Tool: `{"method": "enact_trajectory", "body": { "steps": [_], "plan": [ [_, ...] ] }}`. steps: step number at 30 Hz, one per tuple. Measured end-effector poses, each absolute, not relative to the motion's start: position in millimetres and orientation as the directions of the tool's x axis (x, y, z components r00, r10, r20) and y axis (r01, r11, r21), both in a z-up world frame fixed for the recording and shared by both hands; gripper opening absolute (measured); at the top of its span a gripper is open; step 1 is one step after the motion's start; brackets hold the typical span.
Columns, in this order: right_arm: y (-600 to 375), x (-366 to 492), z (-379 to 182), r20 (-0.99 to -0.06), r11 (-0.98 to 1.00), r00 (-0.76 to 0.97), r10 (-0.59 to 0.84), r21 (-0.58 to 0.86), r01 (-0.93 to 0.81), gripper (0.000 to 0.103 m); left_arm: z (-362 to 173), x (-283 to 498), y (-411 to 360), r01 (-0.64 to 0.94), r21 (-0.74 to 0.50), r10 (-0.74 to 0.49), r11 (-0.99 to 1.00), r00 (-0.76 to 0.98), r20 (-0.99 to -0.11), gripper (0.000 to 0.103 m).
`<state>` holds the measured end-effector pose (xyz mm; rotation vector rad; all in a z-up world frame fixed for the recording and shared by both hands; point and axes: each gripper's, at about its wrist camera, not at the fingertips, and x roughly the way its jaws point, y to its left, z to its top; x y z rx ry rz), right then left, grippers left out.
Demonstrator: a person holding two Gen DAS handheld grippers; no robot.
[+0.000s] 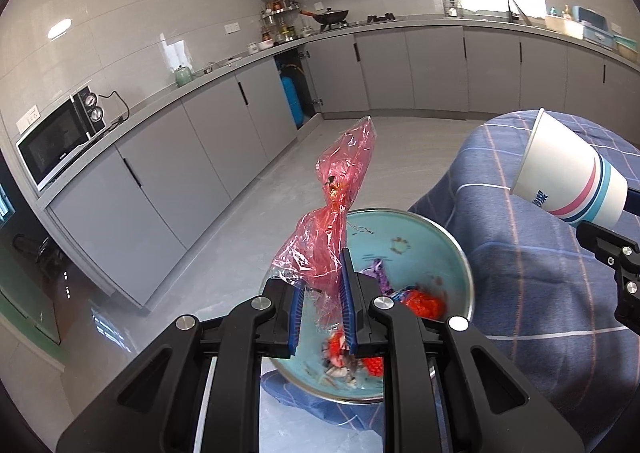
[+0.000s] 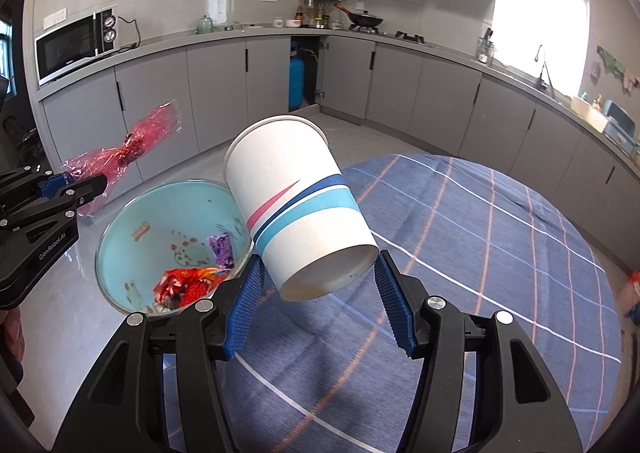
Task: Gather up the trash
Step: 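Carry the pink wrapper and white cup over the light-blue bucket, then open both tools to drop the wrapper and cup into the bucket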
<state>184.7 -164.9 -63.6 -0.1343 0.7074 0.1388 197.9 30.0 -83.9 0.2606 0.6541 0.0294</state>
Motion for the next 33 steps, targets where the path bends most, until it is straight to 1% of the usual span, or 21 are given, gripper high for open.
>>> {"method": "enact_trajectory", "body": {
  "steps": [10,16,19,20,21,23,26,28,30,32,33],
  "plan": [
    [-142,193,-64,-0.658,0.972,0.744,0.117,-0.08,-0.223,0.057,-88,201,47,0.009,0.26,0.154,0.966,0.786,-0.598,0.017],
    [-115,208,-66,-0.663,0.955,0.732,0.154,-0.09,-0.282,0.057,-90,207,57,-0.007,0.261,0.169,0.965,0.779,-0.604,0.017],
    [-104,215,-69,-0.668,0.948,0.724,0.174,-0.086,-0.307,0.058,-90,210,61,-0.011,0.255,0.169,0.967,0.777,-0.607,0.021],
    [-100,219,-71,-0.675,0.942,0.711,0.195,-0.073,-0.328,0.058,-90,211,62,-0.013,0.257,0.172,0.966,0.776,-0.607,0.025],
    [-97,222,-72,-0.677,0.937,0.706,0.211,-0.065,-0.342,0.058,-91,211,62,-0.017,0.259,0.176,0.966,0.778,-0.604,0.035],
    [-93,224,-74,-0.668,0.937,0.715,0.206,-0.077,-0.342,0.073,-91,210,64,-0.024,0.257,0.178,0.966,0.782,-0.597,0.05],
    [-94,224,-77,-0.675,0.938,0.707,0.211,-0.062,-0.34,0.074,-93,211,68,-0.031,0.249,0.18,0.968,0.775,-0.605,0.051],
    [-97,221,-78,-0.678,0.941,0.706,0.204,-0.063,-0.332,0.074,-93,211,71,-0.04,0.25,0.188,0.968,0.774,-0.605,0.058],
    [-102,218,-76,-0.675,0.946,0.71,0.201,-0.054,-0.319,0.074,-91,209,72,-0.053,0.249,0.197,0.967,0.778,-0.597,0.071],
    [-107,213,-73,-0.67,0.951,0.714,0.203,-0.038,-0.306,0.074,-86,204,73,-0.069,0.251,0.208,0.965,0.785,-0.583,0.077],
    [-110,209,-72,-0.666,0.953,0.717,0.205,-0.03,-0.301,0.074,-84,201,74,-0.071,0.25,0.208,0.966,0.788,-0.579,0.077]
  ]
}}
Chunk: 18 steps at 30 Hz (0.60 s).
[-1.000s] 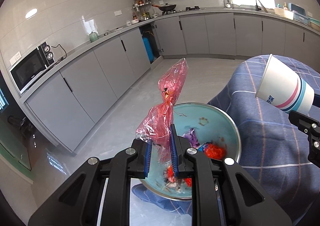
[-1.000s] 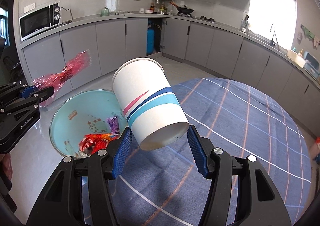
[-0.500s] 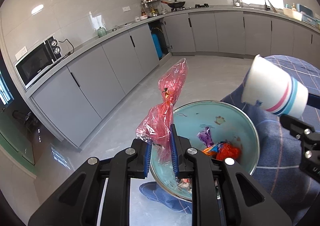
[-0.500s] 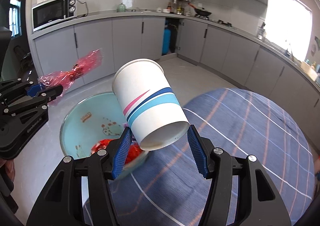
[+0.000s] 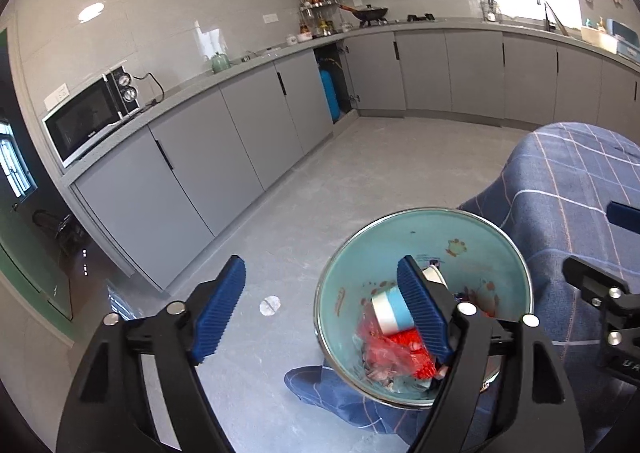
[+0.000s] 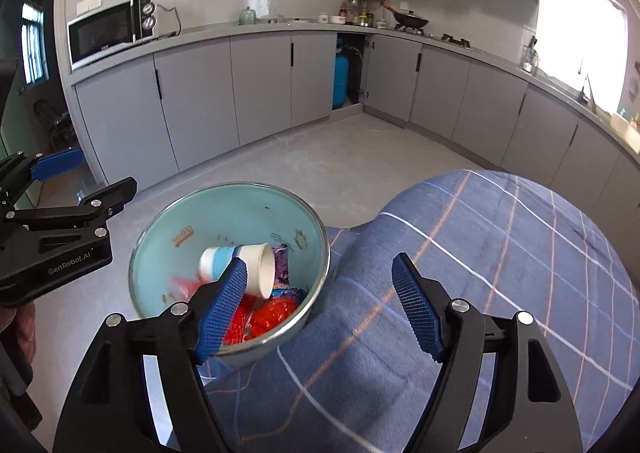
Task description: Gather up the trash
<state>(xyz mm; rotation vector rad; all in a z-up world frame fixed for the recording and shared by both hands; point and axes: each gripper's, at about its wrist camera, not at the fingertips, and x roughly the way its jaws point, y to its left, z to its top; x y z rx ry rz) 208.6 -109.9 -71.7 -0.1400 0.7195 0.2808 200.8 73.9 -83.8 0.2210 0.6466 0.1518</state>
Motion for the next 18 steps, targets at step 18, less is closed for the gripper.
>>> {"method": "enact_trajectory", "body": {
  "steps": [18],
  "plan": [
    [-149,145,-14,-0.525,0.972,0.826,0.204,0.01,-0.234,0.079,-53,150,60,-0.092,0.238,0.204,0.967,0.837,-0.507,0.089]
  ]
}}
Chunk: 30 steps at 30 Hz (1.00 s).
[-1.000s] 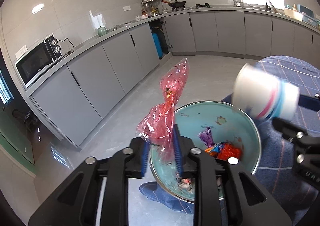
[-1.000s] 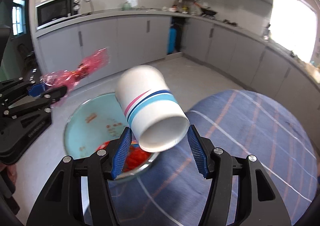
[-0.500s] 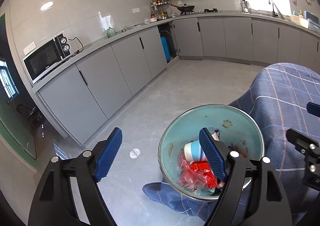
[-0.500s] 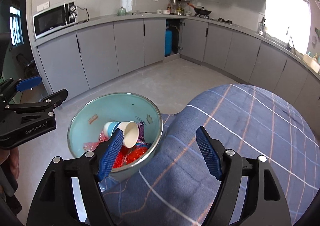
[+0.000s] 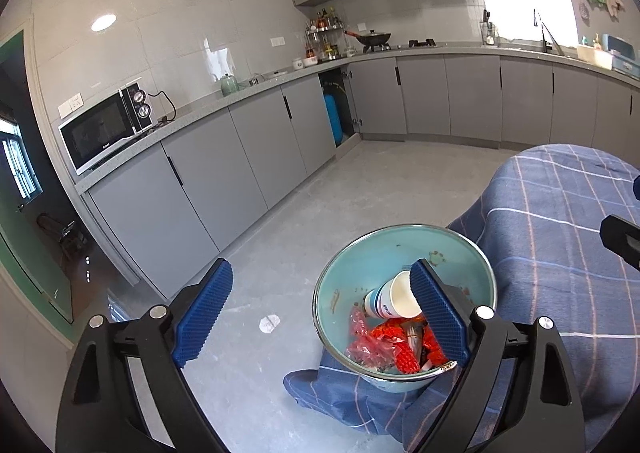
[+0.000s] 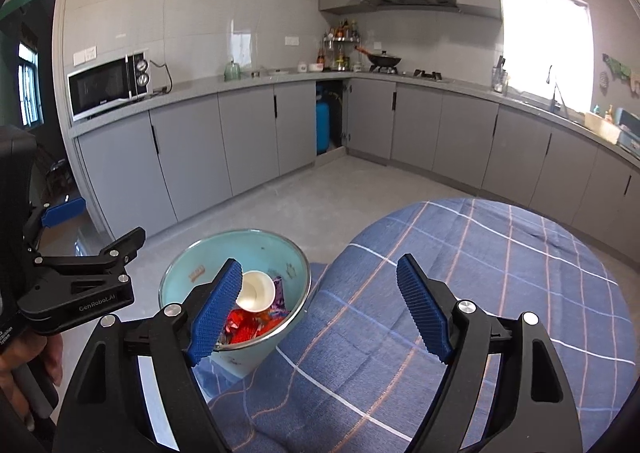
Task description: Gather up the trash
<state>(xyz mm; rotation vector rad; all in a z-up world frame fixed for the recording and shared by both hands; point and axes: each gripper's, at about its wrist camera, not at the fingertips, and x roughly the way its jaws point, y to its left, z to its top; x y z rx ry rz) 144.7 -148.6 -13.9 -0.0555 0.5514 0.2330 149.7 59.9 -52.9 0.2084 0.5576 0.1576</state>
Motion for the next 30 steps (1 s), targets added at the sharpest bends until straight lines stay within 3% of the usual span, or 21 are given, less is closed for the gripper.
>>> {"method": "enact_trajectory", "body": {
  "steps": [13,30],
  "plan": [
    [-154,120,6,-0.472,0.976,0.861,0.188,-0.006,-0.216,0.083,-21,127,58,-0.111,0.222,0.199,0.969,0.882,-0.427,0.09],
    [-161,110,9,-0.452,0.98,0.874,0.177,-0.003,-0.201,0.084,-17,121,52,-0.106,0.225,0.194,0.968,0.889,-0.414,0.096]
  ]
}}
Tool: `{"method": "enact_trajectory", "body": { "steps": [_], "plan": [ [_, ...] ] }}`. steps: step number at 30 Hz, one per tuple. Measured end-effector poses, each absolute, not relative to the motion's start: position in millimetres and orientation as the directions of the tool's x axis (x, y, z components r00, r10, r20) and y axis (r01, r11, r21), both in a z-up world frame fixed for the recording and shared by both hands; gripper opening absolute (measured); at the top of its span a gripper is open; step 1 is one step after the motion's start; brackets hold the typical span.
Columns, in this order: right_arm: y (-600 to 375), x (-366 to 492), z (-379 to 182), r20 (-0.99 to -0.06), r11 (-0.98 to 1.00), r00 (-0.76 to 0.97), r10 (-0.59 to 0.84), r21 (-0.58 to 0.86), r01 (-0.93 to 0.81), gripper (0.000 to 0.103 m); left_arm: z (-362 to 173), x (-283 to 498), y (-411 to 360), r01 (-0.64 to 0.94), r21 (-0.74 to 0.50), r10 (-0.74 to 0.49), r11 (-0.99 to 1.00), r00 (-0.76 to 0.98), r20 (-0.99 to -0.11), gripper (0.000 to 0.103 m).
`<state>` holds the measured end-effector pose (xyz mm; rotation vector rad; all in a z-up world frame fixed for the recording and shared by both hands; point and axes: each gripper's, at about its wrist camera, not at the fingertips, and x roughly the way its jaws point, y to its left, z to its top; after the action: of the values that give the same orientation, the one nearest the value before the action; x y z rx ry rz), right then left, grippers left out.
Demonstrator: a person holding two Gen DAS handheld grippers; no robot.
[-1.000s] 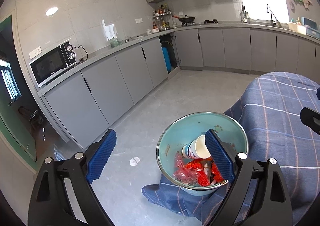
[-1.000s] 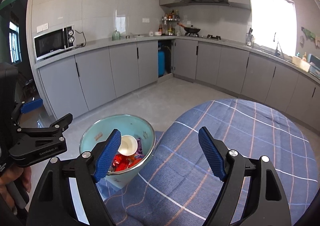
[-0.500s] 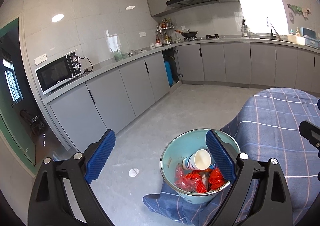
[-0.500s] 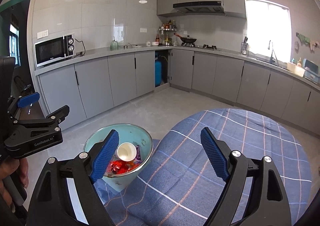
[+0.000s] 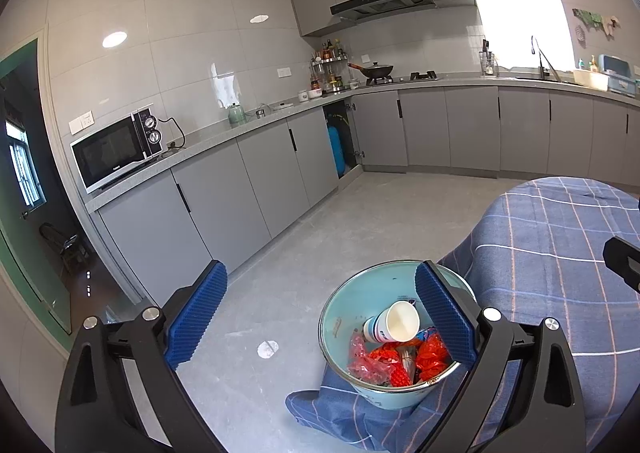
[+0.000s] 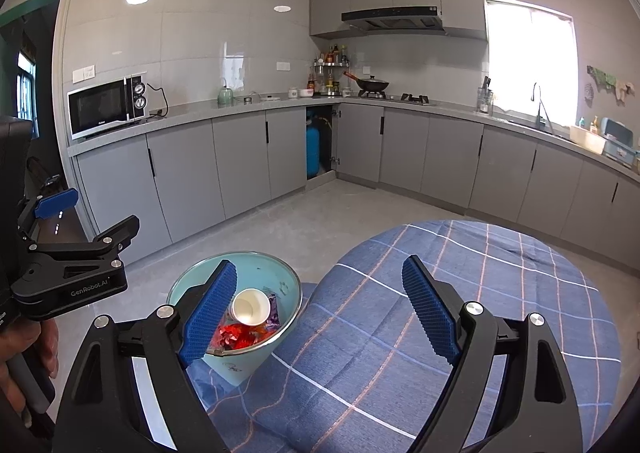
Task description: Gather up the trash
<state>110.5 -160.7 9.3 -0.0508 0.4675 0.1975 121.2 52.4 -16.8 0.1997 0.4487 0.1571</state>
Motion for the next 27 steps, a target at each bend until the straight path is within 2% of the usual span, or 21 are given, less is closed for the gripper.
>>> {"method": "enact_trajectory", "body": {
  "steps": [27],
  "plan": [
    [-161.8,109.9,9.5,-0.442,0.981,0.88,0.173,-0.002,-0.194,0.086,-17.9,125.5,57.7,-0.133,0.226,0.219,0.965,0.883,-0.415,0.097]
  ]
}}
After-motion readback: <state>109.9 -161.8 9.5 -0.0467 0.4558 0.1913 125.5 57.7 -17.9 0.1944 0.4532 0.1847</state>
